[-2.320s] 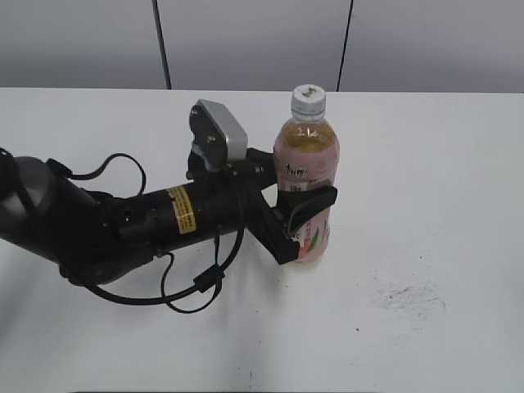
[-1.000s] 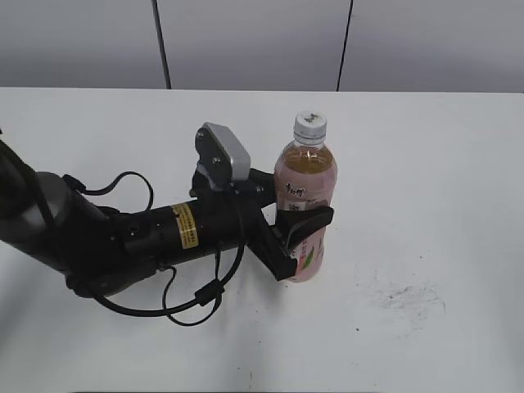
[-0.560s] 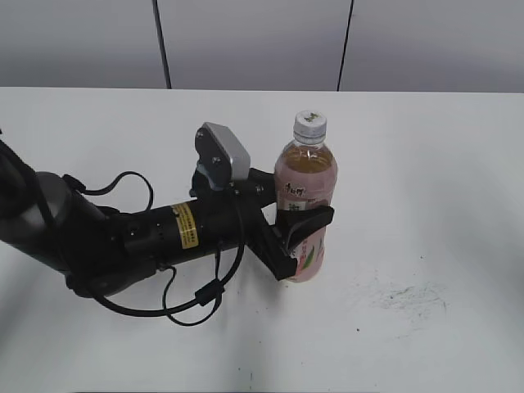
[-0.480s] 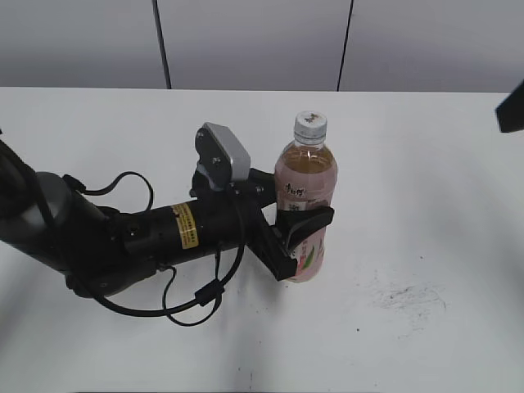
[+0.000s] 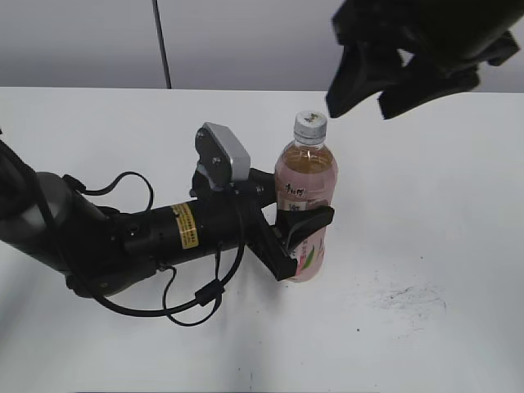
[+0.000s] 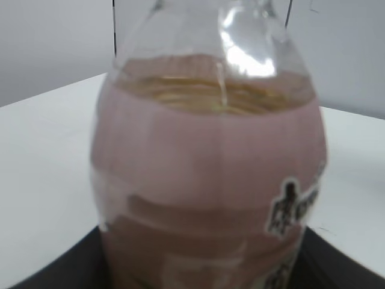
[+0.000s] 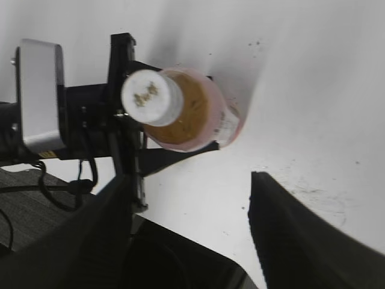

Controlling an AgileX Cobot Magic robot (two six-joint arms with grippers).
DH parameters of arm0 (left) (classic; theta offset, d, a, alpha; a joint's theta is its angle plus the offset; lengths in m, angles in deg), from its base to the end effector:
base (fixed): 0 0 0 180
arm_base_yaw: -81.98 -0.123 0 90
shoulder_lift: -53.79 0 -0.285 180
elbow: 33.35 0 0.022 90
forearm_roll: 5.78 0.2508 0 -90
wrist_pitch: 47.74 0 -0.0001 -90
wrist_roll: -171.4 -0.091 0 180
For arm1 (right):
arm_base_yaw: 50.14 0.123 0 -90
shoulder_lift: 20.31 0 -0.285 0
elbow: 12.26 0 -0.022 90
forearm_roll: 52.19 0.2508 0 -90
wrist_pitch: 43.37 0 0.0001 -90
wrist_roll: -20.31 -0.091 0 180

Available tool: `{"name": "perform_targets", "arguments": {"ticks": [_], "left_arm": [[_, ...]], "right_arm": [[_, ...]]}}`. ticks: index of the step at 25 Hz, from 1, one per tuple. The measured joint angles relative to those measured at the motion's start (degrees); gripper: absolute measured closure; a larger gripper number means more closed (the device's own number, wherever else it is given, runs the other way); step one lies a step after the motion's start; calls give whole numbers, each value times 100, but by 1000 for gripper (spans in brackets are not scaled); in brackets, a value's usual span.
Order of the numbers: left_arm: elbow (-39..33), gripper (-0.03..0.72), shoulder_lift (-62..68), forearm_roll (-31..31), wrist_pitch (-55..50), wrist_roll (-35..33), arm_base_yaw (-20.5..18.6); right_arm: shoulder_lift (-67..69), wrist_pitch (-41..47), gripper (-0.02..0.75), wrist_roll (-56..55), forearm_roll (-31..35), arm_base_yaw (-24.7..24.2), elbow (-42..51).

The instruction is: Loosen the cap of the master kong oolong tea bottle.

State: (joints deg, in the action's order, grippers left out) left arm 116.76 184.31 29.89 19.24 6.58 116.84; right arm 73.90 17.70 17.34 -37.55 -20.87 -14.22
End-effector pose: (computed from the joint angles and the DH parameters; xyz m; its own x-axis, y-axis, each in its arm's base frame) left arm 0.2724 -0.2493 0.0999 -0.1065 0.0831 -0.9908 0.9193 0.3879 -0.0663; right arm 0.2634 0.1707 0.3406 -0.8616 -0.2855 -0.4196 -0.4203 0.8648 0.2747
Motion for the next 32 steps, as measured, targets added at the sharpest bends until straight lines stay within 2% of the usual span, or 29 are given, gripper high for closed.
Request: {"name": "perform_targets", "arguments": {"ticks": [4, 8, 32], "left_arm": [[0, 300, 7, 0, 12, 0, 0], [0, 300, 7, 0, 12, 0, 0], [0, 300, 7, 0, 17, -5, 0]], "right_arm": [[541, 24, 276, -608, -136, 324, -464], [878, 100, 276, -999, -430, 429, -711], [1242, -306, 276, -1278, -515, 442, -765]]}}
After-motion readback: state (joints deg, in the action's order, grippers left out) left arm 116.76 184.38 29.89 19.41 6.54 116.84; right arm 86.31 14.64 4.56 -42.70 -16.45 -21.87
